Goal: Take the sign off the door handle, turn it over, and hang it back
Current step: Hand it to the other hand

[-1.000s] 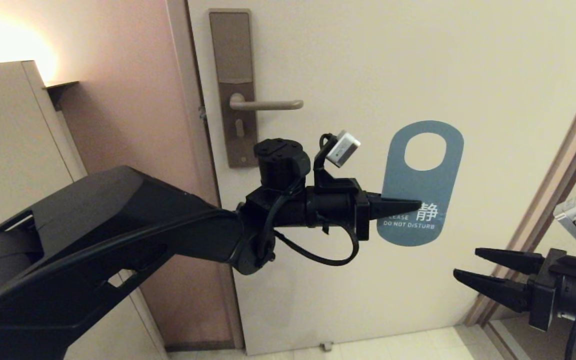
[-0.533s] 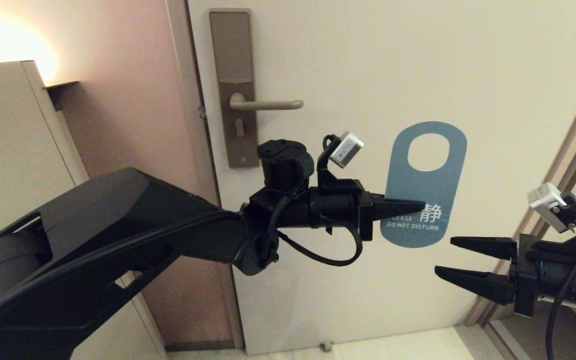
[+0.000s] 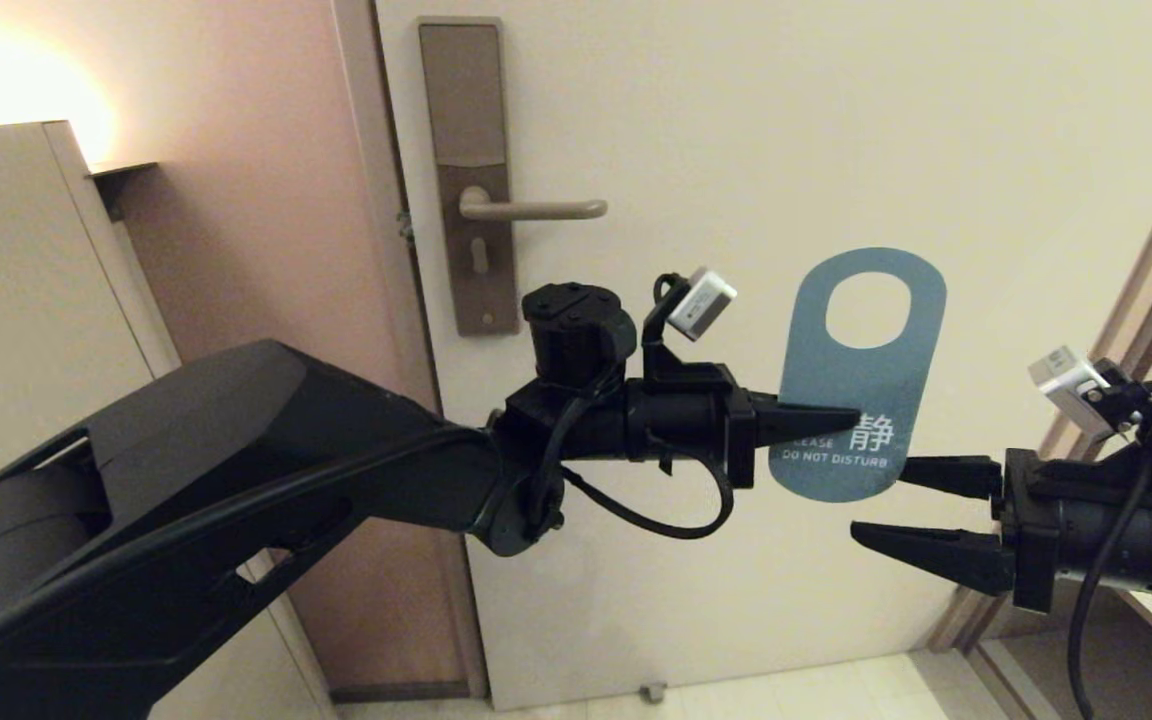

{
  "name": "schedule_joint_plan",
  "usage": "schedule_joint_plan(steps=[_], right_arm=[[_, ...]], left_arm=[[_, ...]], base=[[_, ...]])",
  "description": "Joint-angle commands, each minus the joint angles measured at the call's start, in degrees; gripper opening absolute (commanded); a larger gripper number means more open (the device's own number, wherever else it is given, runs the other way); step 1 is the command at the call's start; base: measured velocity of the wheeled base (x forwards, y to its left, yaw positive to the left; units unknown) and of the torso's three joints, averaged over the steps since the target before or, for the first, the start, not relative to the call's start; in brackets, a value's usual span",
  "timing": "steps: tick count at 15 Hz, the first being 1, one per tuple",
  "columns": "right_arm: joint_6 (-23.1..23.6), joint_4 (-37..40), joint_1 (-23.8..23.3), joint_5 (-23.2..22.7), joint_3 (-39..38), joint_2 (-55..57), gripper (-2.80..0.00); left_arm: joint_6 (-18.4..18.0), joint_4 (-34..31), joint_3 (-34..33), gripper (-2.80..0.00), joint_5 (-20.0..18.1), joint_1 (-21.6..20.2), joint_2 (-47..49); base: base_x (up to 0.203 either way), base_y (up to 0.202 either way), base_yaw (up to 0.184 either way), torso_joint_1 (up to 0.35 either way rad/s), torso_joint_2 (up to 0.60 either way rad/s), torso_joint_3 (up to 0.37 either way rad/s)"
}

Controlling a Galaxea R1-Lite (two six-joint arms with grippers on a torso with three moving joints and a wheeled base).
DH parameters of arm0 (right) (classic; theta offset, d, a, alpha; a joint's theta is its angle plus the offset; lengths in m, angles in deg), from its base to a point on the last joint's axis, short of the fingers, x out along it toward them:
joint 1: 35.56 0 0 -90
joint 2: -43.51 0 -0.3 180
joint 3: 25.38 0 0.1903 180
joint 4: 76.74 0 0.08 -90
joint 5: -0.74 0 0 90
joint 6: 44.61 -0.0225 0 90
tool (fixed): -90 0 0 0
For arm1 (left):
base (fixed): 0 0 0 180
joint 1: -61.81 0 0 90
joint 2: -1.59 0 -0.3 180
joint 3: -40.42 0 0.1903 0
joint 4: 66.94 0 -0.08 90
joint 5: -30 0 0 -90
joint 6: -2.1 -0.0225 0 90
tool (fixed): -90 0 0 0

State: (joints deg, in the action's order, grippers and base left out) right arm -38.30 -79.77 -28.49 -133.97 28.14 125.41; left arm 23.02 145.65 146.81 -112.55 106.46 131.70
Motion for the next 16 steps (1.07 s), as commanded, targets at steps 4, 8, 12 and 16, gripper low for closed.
schedule_joint_plan(steps=[4, 8, 12, 16], right_arm=[[-0.1, -0.1, 3.0, -0.3, 1.7, 0.7, 0.0], [-0.2, -0.1, 3.3, -0.8, 3.6, 1.6, 0.0], [-0.9, -0.1, 3.3, -1.0, 4.9, 2.1, 0.0], [-0.9, -0.1, 3.2, -1.0, 4.6, 2.6, 0.0]], left_arm=[[0.2, 0.6, 1.7, -2.8, -0.3, 0.3, 1.4], [0.4, 0.4, 3.6, -2.8, -0.4, 0.4, 2.8], [0.4, 0.5, 3.9, -2.8, -0.3, 0.6, 3.1], [0.4, 0.5, 4.1, -2.8, -0.2, 0.6, 3.5]], base=[[0.0, 0.0, 0.0, 0.0, 0.0, 0.0], [0.0, 0.0, 0.0, 0.0, 0.0, 0.0], [0.0, 0.0, 0.0, 0.0, 0.0, 0.0], [0.0, 0.0, 0.0, 0.0, 0.0, 0.0]])
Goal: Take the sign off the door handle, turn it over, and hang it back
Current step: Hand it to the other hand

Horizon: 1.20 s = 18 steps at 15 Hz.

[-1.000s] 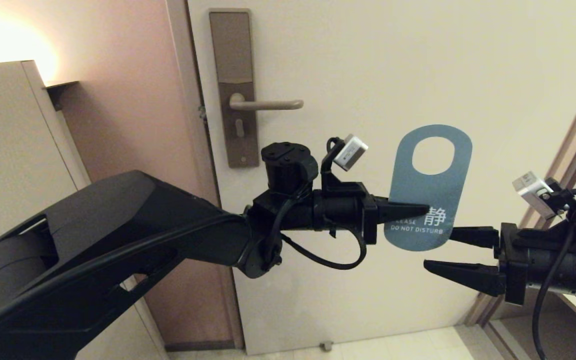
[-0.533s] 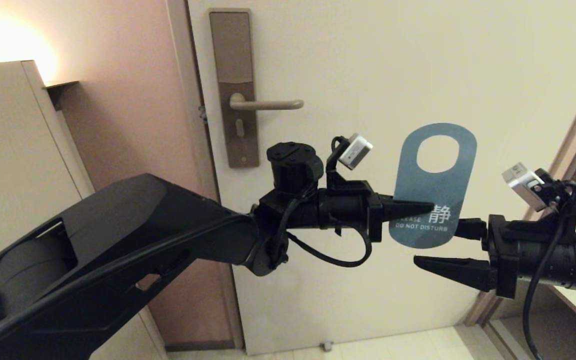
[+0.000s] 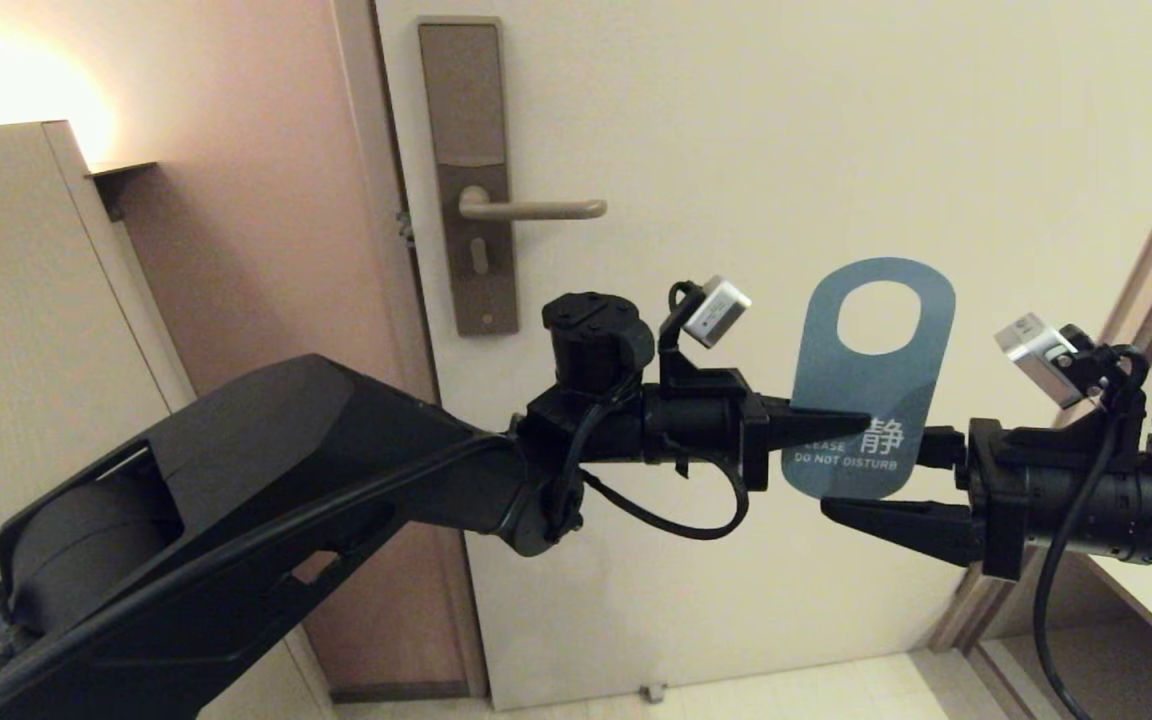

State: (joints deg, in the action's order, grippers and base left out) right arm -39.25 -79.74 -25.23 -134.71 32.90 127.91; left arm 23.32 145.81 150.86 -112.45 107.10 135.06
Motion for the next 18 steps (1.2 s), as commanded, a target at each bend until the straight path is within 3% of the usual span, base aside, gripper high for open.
schedule_joint_plan(steps=[1, 6, 7, 18], right_arm=[[0.1, -0.2, 0.0, -0.3, -0.2, 0.2, 0.0], [0.1, -0.2, 0.0, -0.3, -0.3, 0.2, 0.0], [0.1, -0.2, 0.0, -0.3, -0.3, 0.2, -2.8], [0.6, -1.3, 0.0, -0.2, -1.8, -0.6, -2.8]], left_arm=[[0.1, 0.3, 0.3, -2.8, -0.3, 0.0, 0.2], [0.1, 0.3, 0.9, -2.8, -0.4, 0.0, 0.5], [0.1, 0.3, 0.9, -2.8, -0.4, 0.0, 0.4], [0.0, 0.5, 0.8, -2.8, -0.4, 0.6, 0.1]], base=[[0.0, 0.0, 0.0, 0.0, 0.0, 0.0], [0.0, 0.0, 0.0, 0.0, 0.0, 0.0], [0.0, 0.0, 0.0, 0.0, 0.0, 0.0], [0.0, 0.0, 0.0, 0.0, 0.0, 0.0]])
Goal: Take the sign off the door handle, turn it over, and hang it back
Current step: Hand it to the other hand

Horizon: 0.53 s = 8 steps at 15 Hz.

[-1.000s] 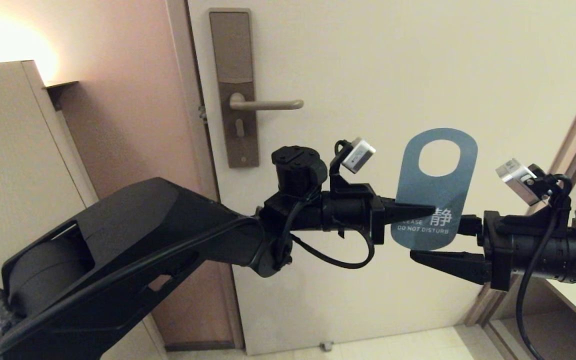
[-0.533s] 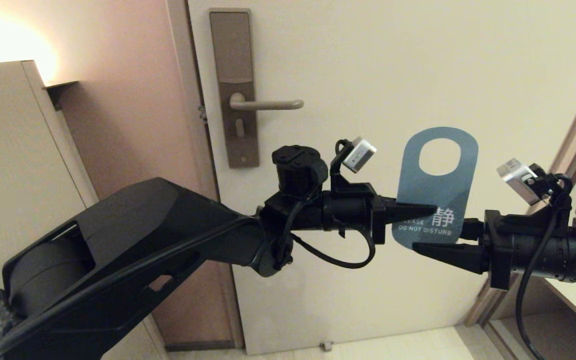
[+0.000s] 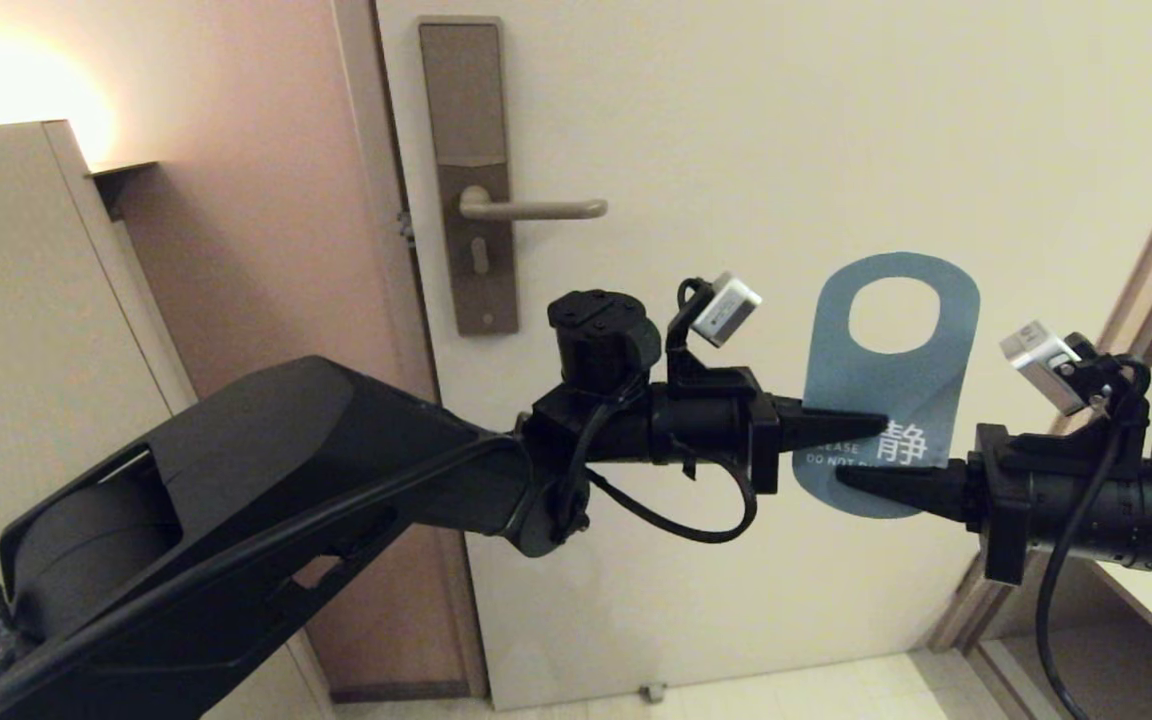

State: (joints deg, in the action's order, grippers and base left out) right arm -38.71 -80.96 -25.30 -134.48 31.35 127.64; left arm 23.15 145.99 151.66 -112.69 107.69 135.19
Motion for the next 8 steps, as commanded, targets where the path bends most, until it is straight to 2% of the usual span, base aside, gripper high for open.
schedule_joint_plan(steps=[1, 8], right_arm=[[0.1, -0.9, 0.1, -0.4, -1.0, -0.4, -2.8], [0.0, -3.4, 0.1, -0.4, -2.3, -1.1, -2.8]], left_arm=[[0.1, 0.3, 0.0, -2.8, -0.1, 0.2, 0.1], [-0.1, 0.3, -0.2, -2.8, 0.0, 1.3, 0.0]], base=[[0.0, 0.0, 0.0, 0.0, 0.0, 0.0], [0.0, 0.0, 0.0, 0.0, 0.0, 0.0]])
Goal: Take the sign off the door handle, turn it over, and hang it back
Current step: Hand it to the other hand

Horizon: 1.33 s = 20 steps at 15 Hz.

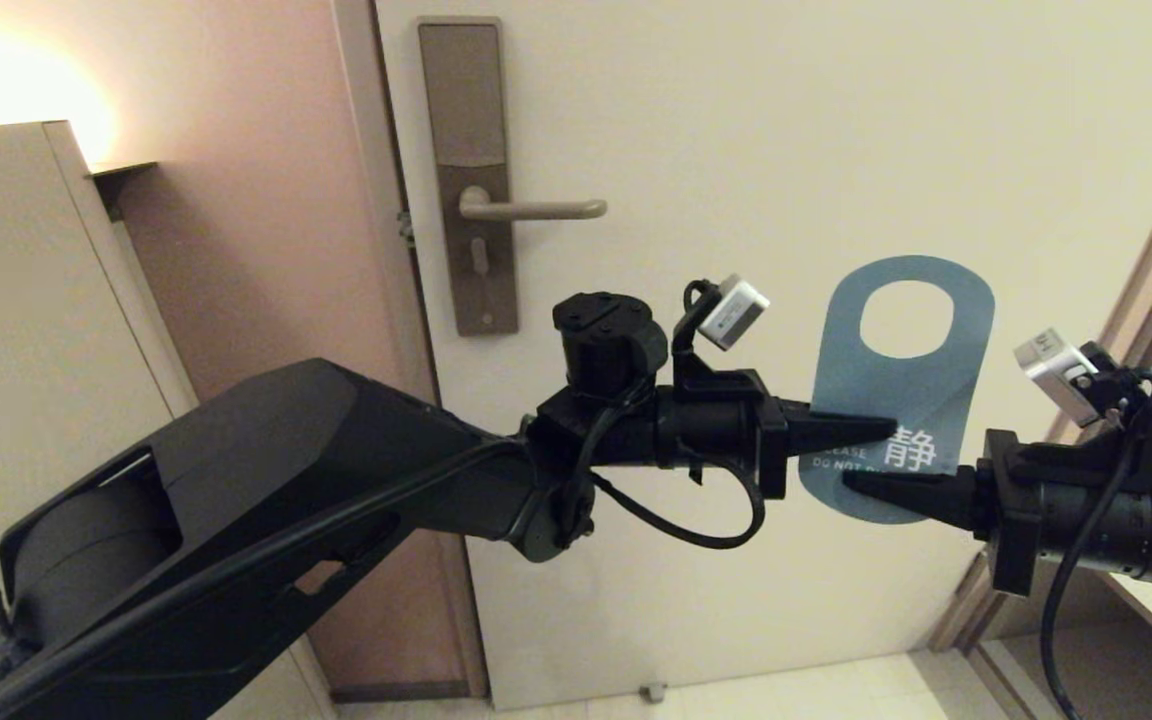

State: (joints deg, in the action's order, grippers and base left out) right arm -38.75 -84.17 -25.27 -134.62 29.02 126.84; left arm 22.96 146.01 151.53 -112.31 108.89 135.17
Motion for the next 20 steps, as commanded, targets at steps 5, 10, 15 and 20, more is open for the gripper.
schedule_joint_plan(steps=[5, 10, 15, 20], right_arm=[[0.1, -0.2, 0.0, -0.2, -1.1, -1.6, -2.8], [0.2, -0.2, 0.0, 0.0, -1.7, -2.8, -2.8], [0.2, -0.4, -0.4, 0.6, -3.1, -3.1, -2.8], [0.1, -0.9, -0.4, 4.5, -3.4, -2.8, -2.8]], left_arm=[[0.5, 3.4, -0.8, 0.0, -0.4, 0.0, 0.1], [0.1, 4.4, -2.3, 0.0, -0.2, -0.9, -0.5], [-0.2, 7.0, -8.6, 0.0, -0.3, -4.9, -3.3], [-2.3, 7.8, -17.5, 0.0, 0.1, -9.7, -8.6]], base=[[0.0, 0.0, 0.0, 0.0, 0.0, 0.0], [0.0, 0.0, 0.0, 0.0, 0.0, 0.0], [0.0, 0.0, 0.0, 0.0, 0.0, 0.0], [0.0, 0.0, 0.0, 0.0, 0.0, 0.0]])
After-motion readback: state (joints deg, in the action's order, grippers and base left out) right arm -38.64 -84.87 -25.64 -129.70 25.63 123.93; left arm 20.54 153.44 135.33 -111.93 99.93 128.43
